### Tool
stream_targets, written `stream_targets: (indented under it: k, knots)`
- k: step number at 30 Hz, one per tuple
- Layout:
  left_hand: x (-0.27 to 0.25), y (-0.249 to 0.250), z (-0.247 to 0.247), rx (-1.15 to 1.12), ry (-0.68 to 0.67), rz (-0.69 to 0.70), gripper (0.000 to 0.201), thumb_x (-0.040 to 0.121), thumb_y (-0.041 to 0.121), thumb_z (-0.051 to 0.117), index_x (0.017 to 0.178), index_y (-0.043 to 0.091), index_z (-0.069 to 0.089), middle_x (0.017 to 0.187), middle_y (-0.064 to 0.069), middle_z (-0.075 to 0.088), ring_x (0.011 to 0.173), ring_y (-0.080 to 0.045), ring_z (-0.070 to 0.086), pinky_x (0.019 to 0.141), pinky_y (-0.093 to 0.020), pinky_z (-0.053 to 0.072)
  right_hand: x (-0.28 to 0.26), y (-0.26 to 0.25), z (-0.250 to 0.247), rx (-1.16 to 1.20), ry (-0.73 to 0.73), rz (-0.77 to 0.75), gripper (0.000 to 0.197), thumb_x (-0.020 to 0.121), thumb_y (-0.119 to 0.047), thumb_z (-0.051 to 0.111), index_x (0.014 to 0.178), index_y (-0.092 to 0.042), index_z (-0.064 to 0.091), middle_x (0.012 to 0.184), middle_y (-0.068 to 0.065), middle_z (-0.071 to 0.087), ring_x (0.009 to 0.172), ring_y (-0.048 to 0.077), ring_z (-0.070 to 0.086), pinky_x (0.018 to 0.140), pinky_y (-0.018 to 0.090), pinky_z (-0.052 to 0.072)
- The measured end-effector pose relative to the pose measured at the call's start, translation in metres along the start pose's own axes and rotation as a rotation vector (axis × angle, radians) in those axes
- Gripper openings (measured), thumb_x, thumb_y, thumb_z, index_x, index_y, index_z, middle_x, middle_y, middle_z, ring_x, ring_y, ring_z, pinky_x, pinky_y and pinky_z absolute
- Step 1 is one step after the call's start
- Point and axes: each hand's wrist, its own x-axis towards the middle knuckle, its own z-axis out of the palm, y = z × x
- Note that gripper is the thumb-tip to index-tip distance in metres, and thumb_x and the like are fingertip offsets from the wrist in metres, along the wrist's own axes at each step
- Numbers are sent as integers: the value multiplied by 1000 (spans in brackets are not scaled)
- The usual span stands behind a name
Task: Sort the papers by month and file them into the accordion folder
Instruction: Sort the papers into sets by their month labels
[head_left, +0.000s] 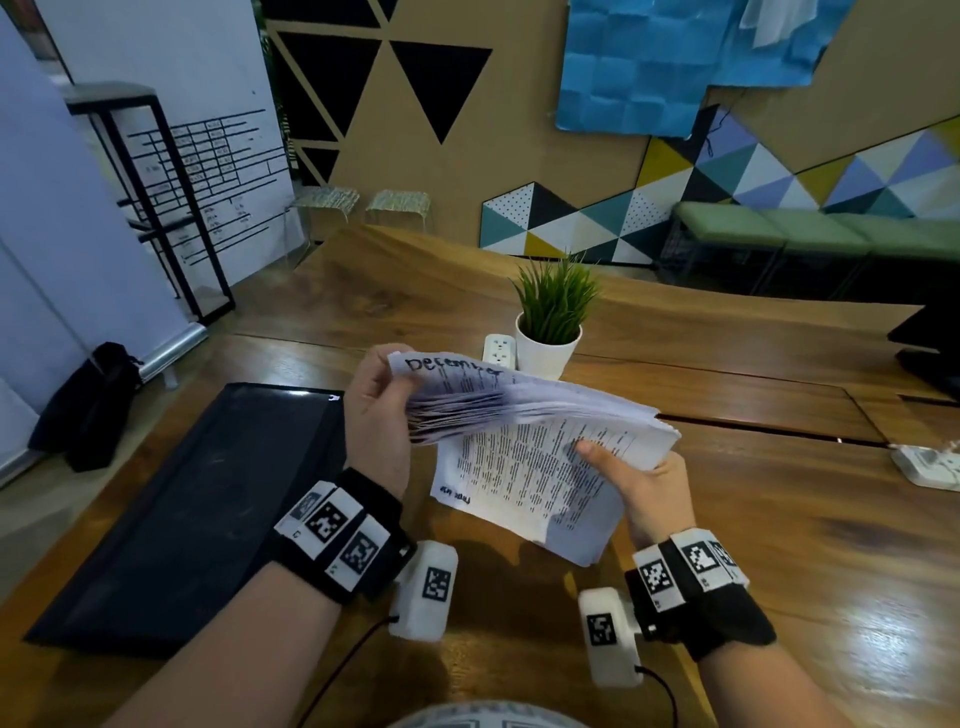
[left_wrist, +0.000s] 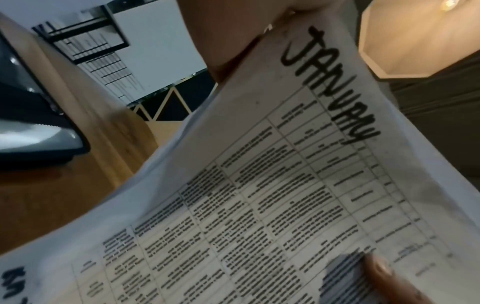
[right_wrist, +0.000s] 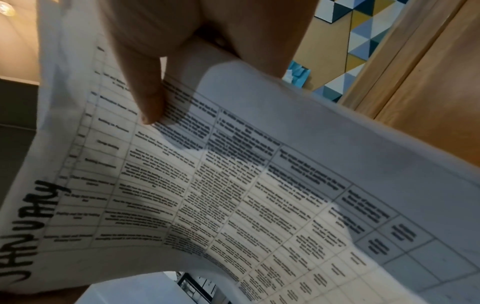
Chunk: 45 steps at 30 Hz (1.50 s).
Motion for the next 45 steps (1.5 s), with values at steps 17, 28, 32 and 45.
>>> stream_targets:
  k: [17,28,32,45]
  knots:
    - [24,-7,-30,-233,-404,-250,66,73,49,74,117,7,48,128,-26,50,112,-41,50,96,-60,38,22,-43,-2,-30,-14,-5,26,76,-4,68,97,-17,65,94,-10,73,93,8,67,72,16,53]
    - [-31,-35,-15,17,-97,-100,37,85,26,66,119,16,56,113,-3,67,106,-21,63,83,-35,54,-9,-22,16,-9,17,-148,30,73,7,69,92,-15,65,84,-9,74,83,9,69,67,22,55]
    - [-45,-80,-33,276,-122,-191,15,92,12,56,103,21,60,88,14,71,81,-1,64,71,-16,50,-13,27,12,-188,-15,52,29,73,1,73,90,-22,66,83,-14,73,84,3,68,79,31,57]
    - [-31,-121,-66,799,-252,-692,33,95,27,55,120,5,55,115,-7,62,102,-21,58,85,-30,45,2,83,-23,-605,-211,568,82,48,-62,80,112,-14,60,113,2,66,100,19,63,93,45,48]
